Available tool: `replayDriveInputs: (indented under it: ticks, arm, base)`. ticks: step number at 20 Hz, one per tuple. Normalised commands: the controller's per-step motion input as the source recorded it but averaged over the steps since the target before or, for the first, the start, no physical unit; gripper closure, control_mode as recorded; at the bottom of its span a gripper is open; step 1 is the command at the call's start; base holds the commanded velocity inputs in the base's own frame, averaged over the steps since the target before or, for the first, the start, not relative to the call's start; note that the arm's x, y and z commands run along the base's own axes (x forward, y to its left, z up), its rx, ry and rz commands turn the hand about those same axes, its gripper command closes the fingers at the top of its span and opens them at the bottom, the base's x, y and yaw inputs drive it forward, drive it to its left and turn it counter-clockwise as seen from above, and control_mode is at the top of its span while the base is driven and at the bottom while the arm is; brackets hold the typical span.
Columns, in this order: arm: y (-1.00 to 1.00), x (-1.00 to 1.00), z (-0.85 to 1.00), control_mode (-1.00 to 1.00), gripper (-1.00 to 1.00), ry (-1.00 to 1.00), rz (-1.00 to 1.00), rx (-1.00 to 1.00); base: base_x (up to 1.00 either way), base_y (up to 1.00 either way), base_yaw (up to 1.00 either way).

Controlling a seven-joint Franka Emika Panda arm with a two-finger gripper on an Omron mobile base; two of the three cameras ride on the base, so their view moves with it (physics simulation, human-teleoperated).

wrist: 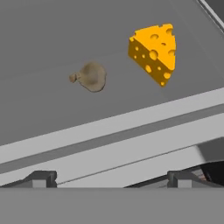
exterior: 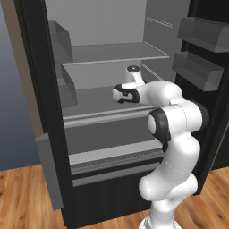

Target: Retrieve the bottle and the shaker from the cabinet and place them next to the mixing bowl on the counter. Then add garlic from the fridge to the mixing bowl.

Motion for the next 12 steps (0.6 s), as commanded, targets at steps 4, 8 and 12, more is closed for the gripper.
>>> replayDriveInputs:
  ticks: [4,8,12]
  arm:
    - [-0.01,0.17,-0.09,-1.00,-1.00,0.00,-0.01,0.00]
    - [0.00,0.24,-0.13,-1.00,-1.00,0.00,0.00,0.00]
    - [0.00,0.27,-0.08,-1.00,-1.00,0.00,0.00,0.00]
  base:
    - [0.00,0.00,0.00]
    - [0.00,0.00,0.00]
    - [0.00,0.00,0.00]
